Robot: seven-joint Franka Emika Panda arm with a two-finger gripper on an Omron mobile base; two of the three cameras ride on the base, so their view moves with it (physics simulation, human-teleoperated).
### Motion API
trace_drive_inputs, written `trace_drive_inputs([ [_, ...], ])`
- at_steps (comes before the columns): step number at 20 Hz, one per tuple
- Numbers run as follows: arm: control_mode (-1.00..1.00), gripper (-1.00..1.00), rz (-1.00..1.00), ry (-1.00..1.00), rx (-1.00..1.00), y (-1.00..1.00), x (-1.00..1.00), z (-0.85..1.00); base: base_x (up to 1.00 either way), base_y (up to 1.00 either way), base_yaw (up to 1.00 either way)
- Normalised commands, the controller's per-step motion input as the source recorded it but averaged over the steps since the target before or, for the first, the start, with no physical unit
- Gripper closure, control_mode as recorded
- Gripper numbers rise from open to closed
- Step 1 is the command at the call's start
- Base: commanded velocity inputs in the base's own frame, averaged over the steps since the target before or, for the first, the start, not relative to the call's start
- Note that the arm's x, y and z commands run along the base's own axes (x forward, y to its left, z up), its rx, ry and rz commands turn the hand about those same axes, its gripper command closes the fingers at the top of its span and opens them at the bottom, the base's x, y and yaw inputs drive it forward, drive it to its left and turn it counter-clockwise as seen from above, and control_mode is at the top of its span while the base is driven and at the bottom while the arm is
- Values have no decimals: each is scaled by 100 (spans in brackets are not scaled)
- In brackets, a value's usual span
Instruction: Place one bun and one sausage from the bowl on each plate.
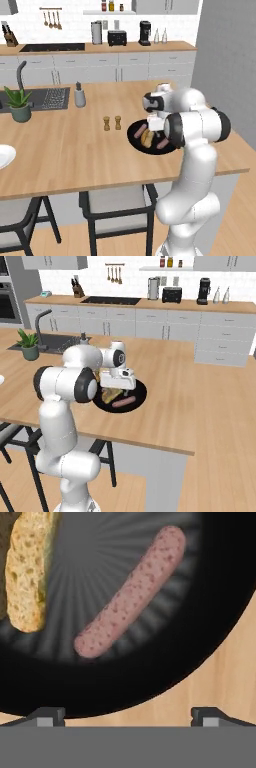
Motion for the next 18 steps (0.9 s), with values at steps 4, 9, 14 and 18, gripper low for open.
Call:
trace_drive_inputs([
  [4,-100,-100,0,11,-1,-11,68,-62,0,0,0],
  [9,-100,-100,-3,3,0,-21,28,-56,0,0,0],
  [14,-100,-100,-2,0,0,-1,12,-45,0,0,0],
  [18,-100,-100,-1,0,0,0,-1,-34,0,0,0],
])
